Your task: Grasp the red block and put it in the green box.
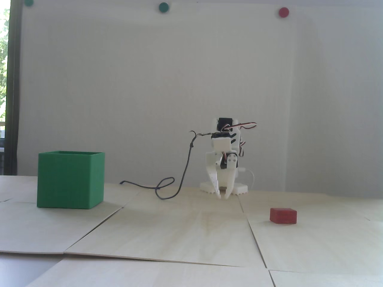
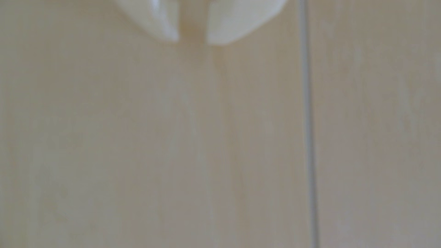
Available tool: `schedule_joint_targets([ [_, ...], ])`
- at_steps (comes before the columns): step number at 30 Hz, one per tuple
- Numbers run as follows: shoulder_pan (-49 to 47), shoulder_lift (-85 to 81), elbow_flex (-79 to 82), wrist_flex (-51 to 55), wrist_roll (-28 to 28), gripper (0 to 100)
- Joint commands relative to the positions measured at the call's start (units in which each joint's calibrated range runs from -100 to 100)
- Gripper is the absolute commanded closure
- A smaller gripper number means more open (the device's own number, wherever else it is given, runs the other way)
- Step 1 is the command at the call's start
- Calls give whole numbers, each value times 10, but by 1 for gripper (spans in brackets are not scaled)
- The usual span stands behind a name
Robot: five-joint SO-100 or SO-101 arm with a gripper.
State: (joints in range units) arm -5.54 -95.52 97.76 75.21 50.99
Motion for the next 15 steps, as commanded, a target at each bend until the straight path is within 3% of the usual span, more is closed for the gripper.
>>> schedule_joint_targets([
  [1,8,-5,11,19,0,98],
  [9,-13,-7,11,3,1,98],
  [15,-47,3,-76,-137,-21,98],
])
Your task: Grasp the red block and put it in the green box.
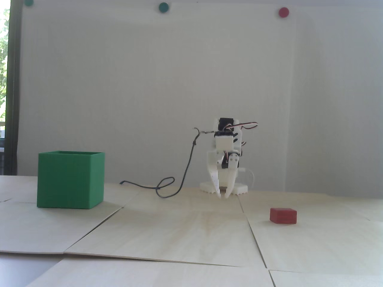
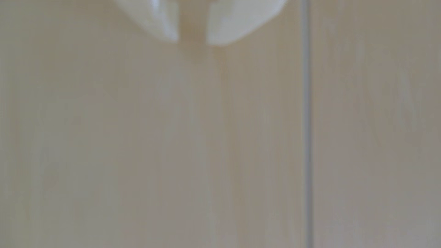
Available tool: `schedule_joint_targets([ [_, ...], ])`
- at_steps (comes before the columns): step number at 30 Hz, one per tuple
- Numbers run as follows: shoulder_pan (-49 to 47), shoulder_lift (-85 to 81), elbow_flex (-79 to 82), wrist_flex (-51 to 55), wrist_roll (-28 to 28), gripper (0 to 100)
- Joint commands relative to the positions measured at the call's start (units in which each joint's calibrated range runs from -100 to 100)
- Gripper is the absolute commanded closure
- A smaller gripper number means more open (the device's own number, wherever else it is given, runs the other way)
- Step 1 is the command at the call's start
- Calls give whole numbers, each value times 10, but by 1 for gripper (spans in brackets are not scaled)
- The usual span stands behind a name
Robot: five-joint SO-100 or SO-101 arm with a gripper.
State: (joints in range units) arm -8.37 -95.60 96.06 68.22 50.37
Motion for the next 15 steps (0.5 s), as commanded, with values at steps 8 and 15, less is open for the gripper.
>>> schedule_joint_targets([
  [8,-107,194,-367,-27,-65,98],
  [15,-109,611,-741,-19,-119,98],
])
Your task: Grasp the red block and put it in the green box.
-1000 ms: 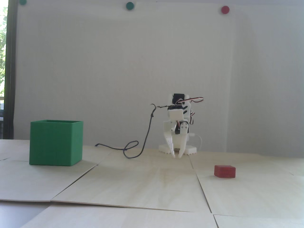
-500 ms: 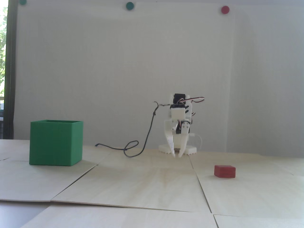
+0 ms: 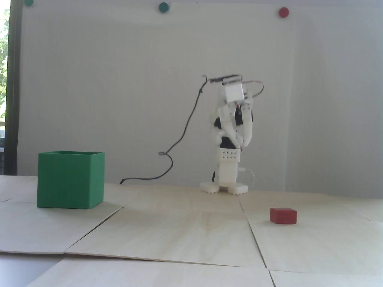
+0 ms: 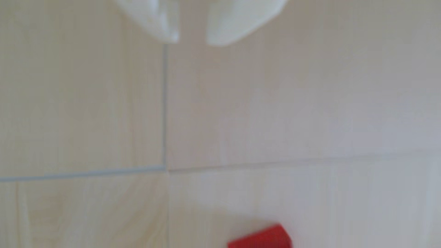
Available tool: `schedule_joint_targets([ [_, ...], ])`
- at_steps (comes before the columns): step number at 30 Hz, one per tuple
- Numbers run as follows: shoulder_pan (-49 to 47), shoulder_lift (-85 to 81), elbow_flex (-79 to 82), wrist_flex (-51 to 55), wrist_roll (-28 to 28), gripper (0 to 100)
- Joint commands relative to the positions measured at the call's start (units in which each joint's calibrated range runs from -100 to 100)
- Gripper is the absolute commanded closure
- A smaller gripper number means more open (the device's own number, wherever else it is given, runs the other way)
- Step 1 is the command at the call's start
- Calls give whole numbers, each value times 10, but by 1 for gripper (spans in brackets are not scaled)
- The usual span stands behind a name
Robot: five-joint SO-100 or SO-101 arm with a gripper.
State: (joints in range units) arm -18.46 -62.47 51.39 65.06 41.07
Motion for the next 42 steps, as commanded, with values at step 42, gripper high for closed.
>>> schedule_joint_targets([
  [42,-39,824,-669,-11,-95,98],
])
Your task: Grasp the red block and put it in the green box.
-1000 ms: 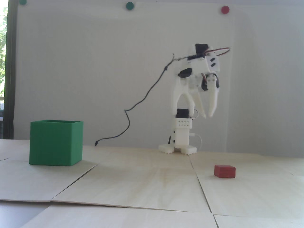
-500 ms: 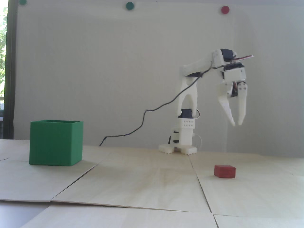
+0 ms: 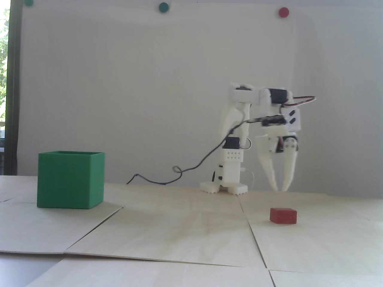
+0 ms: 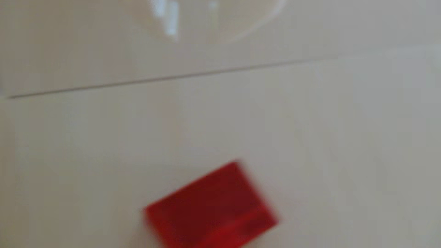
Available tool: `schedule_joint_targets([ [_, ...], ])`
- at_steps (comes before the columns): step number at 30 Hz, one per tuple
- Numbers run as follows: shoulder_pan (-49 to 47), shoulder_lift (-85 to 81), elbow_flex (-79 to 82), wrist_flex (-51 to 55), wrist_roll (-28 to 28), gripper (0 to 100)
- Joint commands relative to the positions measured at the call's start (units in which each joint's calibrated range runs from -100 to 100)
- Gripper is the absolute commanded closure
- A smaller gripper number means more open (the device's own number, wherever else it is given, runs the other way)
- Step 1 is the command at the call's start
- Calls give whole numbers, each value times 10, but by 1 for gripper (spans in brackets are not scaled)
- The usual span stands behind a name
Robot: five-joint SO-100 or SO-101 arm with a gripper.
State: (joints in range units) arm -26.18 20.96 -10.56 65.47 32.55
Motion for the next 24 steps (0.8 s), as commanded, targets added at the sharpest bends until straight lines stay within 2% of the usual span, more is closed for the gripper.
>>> schedule_joint_targets([
  [1,48,-10,-47,-16,-12,98],
  [7,56,-20,-49,-12,-13,98],
  [13,2,-21,-50,-15,-11,98],
  [17,4,-10,-82,-64,-13,98],
  [24,-2,-10,-90,-76,-11,98],
])
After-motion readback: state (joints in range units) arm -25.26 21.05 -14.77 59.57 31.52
